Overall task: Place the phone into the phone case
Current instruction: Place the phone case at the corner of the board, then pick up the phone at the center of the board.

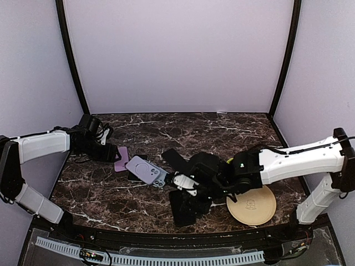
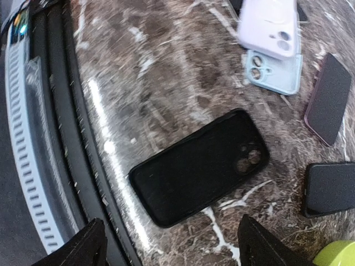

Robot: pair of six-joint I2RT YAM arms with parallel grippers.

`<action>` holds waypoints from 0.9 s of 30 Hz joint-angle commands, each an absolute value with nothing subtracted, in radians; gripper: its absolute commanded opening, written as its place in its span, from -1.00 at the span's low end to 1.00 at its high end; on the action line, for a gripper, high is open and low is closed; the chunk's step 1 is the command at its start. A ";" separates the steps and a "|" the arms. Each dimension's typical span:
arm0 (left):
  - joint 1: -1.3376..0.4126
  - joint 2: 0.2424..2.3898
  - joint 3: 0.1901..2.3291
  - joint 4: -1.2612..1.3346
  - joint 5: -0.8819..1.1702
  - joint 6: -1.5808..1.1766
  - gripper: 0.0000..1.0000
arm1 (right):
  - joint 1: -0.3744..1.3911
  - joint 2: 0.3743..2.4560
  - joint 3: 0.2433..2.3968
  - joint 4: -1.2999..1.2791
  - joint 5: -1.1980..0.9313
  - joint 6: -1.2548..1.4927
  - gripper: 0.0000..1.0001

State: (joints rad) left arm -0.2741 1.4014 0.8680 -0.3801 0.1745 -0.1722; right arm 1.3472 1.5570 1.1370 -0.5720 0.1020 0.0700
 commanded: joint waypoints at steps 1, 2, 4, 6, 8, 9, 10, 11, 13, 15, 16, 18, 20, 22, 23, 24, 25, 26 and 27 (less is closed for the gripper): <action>-0.283 1.391 0.861 -0.383 0.191 -0.180 0.38 | 1.193 1.624 1.185 -0.535 0.159 0.351 0.48; -0.283 1.391 0.861 -0.383 0.191 -0.178 0.38 | 1.172 1.656 1.206 -0.550 0.163 0.414 0.45; -0.284 1.389 0.861 -0.384 0.188 -0.179 0.38 | 1.157 1.727 1.241 -0.590 0.190 0.503 0.42; -0.286 1.389 0.861 -0.385 0.189 -0.178 0.38 | 1.156 1.795 1.276 -0.631 0.200 0.549 0.40; -0.288 1.390 0.861 -0.388 0.191 -0.178 0.38 | 1.157 1.844 1.291 -0.654 0.213 0.583 0.39; -0.289 1.391 0.862 -0.390 0.192 -0.178 0.38 | 1.157 1.862 1.288 -0.655 0.213 0.597 0.39; -0.289 1.392 0.864 -0.391 0.192 -0.179 0.38 | 1.157 1.876 1.285 -0.654 0.209 0.607 0.37; -0.290 1.393 0.866 -0.393 0.192 -0.179 0.38 | 1.156 1.887 1.283 -0.650 0.205 0.614 0.32; -0.290 1.394 0.867 -0.394 0.192 -0.178 0.38 | 1.157 1.906 1.278 -0.636 0.190 0.624 0.12; -0.290 1.398 0.867 -0.396 0.191 -0.179 0.38 | 1.157 1.915 1.266 -0.617 0.185 0.635 -0.11; -0.290 1.400 0.868 -0.398 0.188 -0.179 0.38 | 1.157 1.917 1.257 -0.606 0.185 0.641 -0.19; -0.290 1.403 0.870 -0.402 0.187 -0.180 0.40 | 1.157 1.922 1.233 -0.566 0.162 0.647 -0.33; -0.291 1.405 0.871 -0.404 0.186 -0.180 0.45 | 1.157 1.936 1.226 -0.539 0.132 0.644 -0.44; -0.293 1.404 0.871 -0.405 0.187 -0.178 0.49 | 1.157 1.954 1.233 -0.547 0.134 0.646 -0.62; -0.294 1.403 0.870 -0.405 0.186 -0.176 0.52 | 1.157 1.961 1.239 -0.562 0.150 0.647 -0.72; -0.296 1.397 0.871 -0.405 0.182 -0.175 0.52 | 1.157 1.966 1.243 -0.574 0.168 0.649 -0.81; -0.298 1.393 0.871 -0.403 0.179 -0.174 0.54 | 1.157 1.966 1.246 -0.587 0.189 0.652 -0.87; -0.303 1.387 0.872 -0.402 0.173 -0.174 0.55 | 1.157 1.964 1.247 -0.597 0.206 0.654 -0.91; -0.305 1.385 0.876 -0.403 0.169 -0.170 0.55 | 1.157 1.959 1.247 -0.606 0.225 0.655 -0.93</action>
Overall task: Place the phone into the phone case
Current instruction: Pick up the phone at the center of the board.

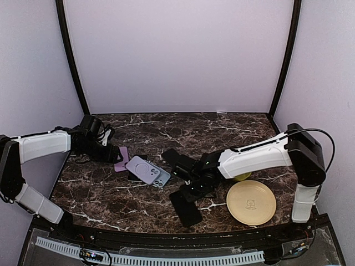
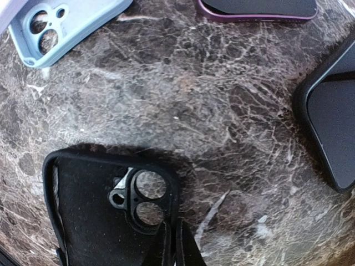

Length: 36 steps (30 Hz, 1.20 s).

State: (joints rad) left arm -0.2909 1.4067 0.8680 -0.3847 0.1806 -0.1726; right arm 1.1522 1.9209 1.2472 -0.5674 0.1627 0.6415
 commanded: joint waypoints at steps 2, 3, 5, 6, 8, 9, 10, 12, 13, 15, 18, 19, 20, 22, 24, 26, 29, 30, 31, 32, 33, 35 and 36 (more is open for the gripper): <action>-0.312 1.376 0.891 -0.405 0.158 -0.163 0.58 | 1.155 1.953 1.251 -0.624 0.248 0.654 -0.95; -0.316 1.373 0.907 -0.412 0.153 -0.157 0.58 | 1.155 1.954 1.254 -0.636 0.257 0.650 -0.96; -0.329 1.375 0.939 -0.425 0.145 -0.146 0.61 | 1.154 1.954 1.253 -0.656 0.269 0.649 -0.96; -0.335 1.381 0.952 -0.430 0.134 -0.142 0.62 | 1.153 1.953 1.249 -0.661 0.270 0.649 -0.96; -0.353 1.394 0.996 -0.440 0.121 -0.129 0.62 | 1.149 1.953 1.246 -0.668 0.270 0.645 -0.96; -0.361 1.400 1.026 -0.445 0.119 -0.122 0.62 | 1.145 1.953 1.252 -0.674 0.271 0.638 -0.95; -0.365 1.413 1.041 -0.446 0.120 -0.120 0.63 | 1.141 1.953 1.260 -0.677 0.271 0.626 -0.91; -0.368 1.432 1.083 -0.444 0.135 -0.120 0.63 | 1.132 1.946 1.289 -0.676 0.262 0.581 -0.77; -0.369 1.437 1.106 -0.439 0.140 -0.124 0.63 | 1.128 1.937 1.310 -0.670 0.248 0.548 -0.64; -0.370 1.447 1.126 -0.420 0.151 -0.131 0.63 | 1.107 1.920 1.359 -0.654 0.199 0.473 -0.18; -0.370 1.446 1.120 -0.382 0.165 -0.129 0.63 | 1.060 1.921 1.458 -0.645 0.146 0.369 0.51; -0.370 1.443 1.105 -0.376 0.165 -0.123 0.63 | 1.041 1.933 1.497 -0.645 0.134 0.341 0.74; -0.370 1.438 1.087 -0.368 0.161 -0.119 0.63 | 1.015 1.949 1.538 -0.653 0.129 0.317 0.92; -0.370 1.431 1.070 -0.370 0.144 -0.106 0.63 | 0.959 2.013 1.619 -0.656 0.095 0.262 0.97; -0.370 1.421 1.065 -0.370 0.126 -0.096 0.63 | 0.903 2.096 1.724 -0.680 0.068 0.224 0.97; -0.370 1.415 1.064 -0.366 0.121 -0.091 0.63 | 0.858 2.184 1.837 -0.715 0.052 0.214 0.97; -0.370 1.421 1.057 -0.362 0.131 -0.092 0.63 | 0.838 2.294 2.014 -0.786 0.098 0.188 0.97; -0.370 1.425 1.057 -0.364 0.132 -0.093 0.63 | 0.836 2.318 2.050 -0.799 0.113 0.177 0.97; -0.370 1.433 1.059 -0.365 0.135 -0.092 0.63 | 0.836 2.338 2.078 -0.804 0.117 0.169 0.97; -0.370 1.437 1.063 -0.368 0.135 -0.091 0.63 | 0.836 2.354 2.097 -0.804 0.108 0.158 0.97; -0.370 1.446 1.064 -0.370 0.136 -0.091 0.63 | 0.835 2.366 2.109 -0.801 0.098 0.149 0.97; -0.370 1.458 1.069 -0.374 0.134 -0.091 0.63 | 0.835 2.385 2.122 -0.794 0.068 0.133 0.97; -0.370 1.461 1.068 -0.374 0.134 -0.091 0.63 | 0.835 2.393 2.122 -0.789 0.056 0.127 0.97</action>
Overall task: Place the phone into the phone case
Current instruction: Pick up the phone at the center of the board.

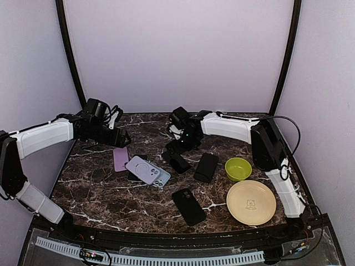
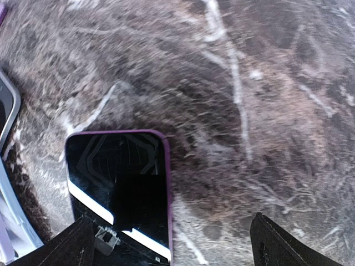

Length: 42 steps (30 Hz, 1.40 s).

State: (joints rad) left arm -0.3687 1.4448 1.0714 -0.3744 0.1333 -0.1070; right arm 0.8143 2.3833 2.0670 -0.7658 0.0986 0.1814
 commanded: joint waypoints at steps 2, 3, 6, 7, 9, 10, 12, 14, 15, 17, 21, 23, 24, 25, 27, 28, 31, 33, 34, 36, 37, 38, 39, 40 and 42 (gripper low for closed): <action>-0.370 1.474 1.066 -0.374 0.131 -0.089 0.63 | 0.836 2.401 2.115 -0.774 0.042 0.115 0.97; -0.370 1.478 1.066 -0.374 0.131 -0.089 0.63 | 0.838 2.406 2.111 -0.769 0.041 0.112 0.97; -0.370 1.492 1.068 -0.374 0.130 -0.088 0.63 | 0.849 2.408 2.086 -0.735 0.047 0.102 0.97; -0.370 1.495 1.068 -0.377 0.130 -0.088 0.63 | 0.850 2.409 2.076 -0.722 0.050 0.101 0.97; -0.370 1.501 1.068 -0.378 0.129 -0.087 0.63 | 0.854 2.421 2.074 -0.720 0.057 0.103 0.97; -0.370 1.504 1.068 -0.379 0.130 -0.087 0.63 | 0.856 2.429 2.077 -0.723 0.063 0.102 0.97; -0.370 1.505 1.068 -0.379 0.131 -0.087 0.63 | 0.865 2.447 2.086 -0.731 0.075 0.097 0.97; -0.370 1.509 1.069 -0.379 0.130 -0.086 0.63 | 0.872 2.461 2.089 -0.730 0.095 0.092 0.95; -0.370 1.510 1.069 -0.378 0.130 -0.087 0.63 | 0.875 2.468 2.089 -0.731 0.101 0.091 0.94; -0.370 1.511 1.070 -0.380 0.129 -0.086 0.63 | 0.877 2.477 2.089 -0.729 0.100 0.088 0.89; -0.370 1.516 1.071 -0.382 0.131 -0.087 0.63 | 0.881 2.488 2.088 -0.729 0.098 0.095 0.80; -0.370 1.518 1.071 -0.382 0.131 -0.086 0.63 | 0.883 2.492 2.087 -0.737 0.100 0.099 0.74; -0.370 1.518 1.071 -0.382 0.131 -0.085 0.63 | 0.885 2.492 2.084 -0.738 0.099 0.100 0.73; -0.370 1.518 1.072 -0.382 0.132 -0.086 0.63 | 0.887 2.492 2.081 -0.738 0.096 0.101 0.74; -0.370 1.519 1.072 -0.383 0.132 -0.085 0.63 | 0.892 2.492 2.078 -0.738 0.103 0.104 0.74; -0.370 1.519 1.072 -0.383 0.133 -0.085 0.62 | 0.895 2.492 2.077 -0.739 0.115 0.105 0.71; -0.370 1.519 1.073 -0.383 0.133 -0.086 0.63 | 0.897 2.497 2.086 -0.749 0.177 0.123 0.52; -0.370 1.520 1.072 -0.383 0.131 -0.085 0.63 | 0.900 2.491 2.085 -0.746 0.199 0.124 0.39; -0.370 1.521 1.072 -0.384 0.131 -0.083 0.63 | 0.902 2.483 2.081 -0.740 0.205 0.124 0.30; -0.370 1.522 1.072 -0.384 0.131 -0.085 0.63 | 0.908 2.456 2.068 -0.722 0.224 0.121 0.20; -0.370 1.522 1.072 -0.385 0.133 -0.084 0.63 | 0.912 2.442 2.061 -0.712 0.236 0.119 0.16; -0.370 1.522 1.072 -0.384 0.134 -0.085 0.63 | 0.916 2.430 2.055 -0.701 0.247 0.118 0.12; -0.370 1.521 1.072 -0.385 0.136 -0.085 0.63 | 0.920 2.415 2.048 -0.692 0.257 0.119 0.06; -0.370 1.520 1.072 -0.385 0.136 -0.086 0.62 | 0.924 2.397 2.042 -0.681 0.263 0.123 0.01; -0.370 1.522 1.073 -0.385 0.139 -0.087 0.63 | 0.930 2.357 2.020 -0.645 0.261 0.136 -0.08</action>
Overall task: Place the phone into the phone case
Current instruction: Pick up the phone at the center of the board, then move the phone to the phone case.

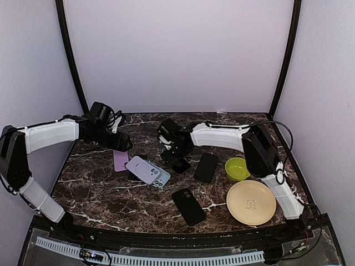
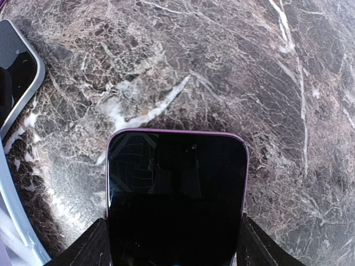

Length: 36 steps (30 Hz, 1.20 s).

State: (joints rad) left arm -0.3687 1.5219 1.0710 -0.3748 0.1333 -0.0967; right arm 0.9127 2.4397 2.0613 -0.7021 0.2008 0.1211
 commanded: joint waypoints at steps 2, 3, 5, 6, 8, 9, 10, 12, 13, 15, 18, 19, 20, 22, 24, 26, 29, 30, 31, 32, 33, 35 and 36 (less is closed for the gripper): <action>-0.370 1.520 1.073 -0.384 0.141 -0.087 0.63 | 0.936 2.303 1.983 -0.594 0.248 0.152 -0.21; -0.370 1.519 1.073 -0.385 0.141 -0.088 0.63 | 0.941 2.271 1.959 -0.562 0.246 0.162 -0.26; -0.370 1.517 1.072 -0.385 0.143 -0.089 0.63 | 0.950 2.200 1.896 -0.485 0.237 0.177 -0.34; -0.370 1.515 1.071 -0.384 0.143 -0.090 0.63 | 0.954 2.167 1.865 -0.445 0.234 0.183 -0.36; -0.370 1.511 1.071 -0.383 0.144 -0.091 0.63 | 0.961 2.099 1.803 -0.376 0.234 0.197 -0.40; -0.370 1.509 1.071 -0.383 0.144 -0.091 0.63 | 0.964 2.072 1.775 -0.351 0.237 0.203 -0.41; -0.370 1.506 1.071 -0.383 0.144 -0.091 0.63 | 0.967 2.045 1.751 -0.333 0.244 0.210 -0.42; -0.370 1.502 1.069 -0.383 0.142 -0.091 0.63 | 0.976 1.998 1.705 -0.315 0.263 0.227 -0.46; -0.370 1.501 1.068 -0.383 0.142 -0.091 0.63 | 0.985 1.971 1.678 -0.308 0.272 0.238 -0.48; -0.370 1.497 1.068 -0.383 0.140 -0.091 0.62 | 1.011 1.906 1.596 -0.276 0.293 0.269 -0.52; -0.370 1.489 1.065 -0.382 0.138 -0.092 0.62 | 1.080 1.798 1.428 -0.220 0.362 0.319 -0.56; -0.370 1.488 1.066 -0.381 0.140 -0.093 0.62 | 1.106 1.772 1.383 -0.207 0.386 0.342 -0.57; -0.371 1.487 1.064 -0.379 0.139 -0.093 0.62 | 1.126 1.746 1.337 -0.194 0.396 0.372 -0.59; -0.371 1.487 1.064 -0.378 0.143 -0.095 0.63 | 1.165 1.706 1.255 -0.171 0.389 0.443 -0.61; -0.372 1.488 1.063 -0.378 0.147 -0.095 0.62 | 1.195 1.678 1.190 -0.172 0.368 0.506 -0.62; -0.373 1.488 1.062 -0.379 0.149 -0.097 0.62 | 1.216 1.662 1.131 -0.180 0.359 0.567 -0.66; -0.374 1.489 1.061 -0.379 0.150 -0.097 0.62 | 1.255 1.659 1.077 -0.202 0.376 0.624 -0.73; -0.374 1.489 1.061 -0.379 0.150 -0.097 0.62 | 1.266 1.664 1.076 -0.224 0.390 0.641 -0.78; -0.374 1.490 1.060 -0.379 0.148 -0.096 0.62 | 1.276 1.672 1.075 -0.248 0.403 0.658 -0.83; -0.374 1.491 1.060 -0.379 0.147 -0.095 0.62 | 1.286 1.677 1.075 -0.260 0.415 0.671 -0.85; -0.374 1.492 1.060 -0.378 0.143 -0.095 0.62 | 1.295 1.680 1.071 -0.261 0.420 0.682 -0.86; -0.374 1.492 1.059 -0.378 0.143 -0.094 0.62 | 1.307 1.684 1.062 -0.252 0.415 0.690 -0.86; -0.374 1.493 1.059 -0.378 0.143 -0.094 0.62 | 1.309 1.689 1.060 -0.254 0.413 0.695 -0.86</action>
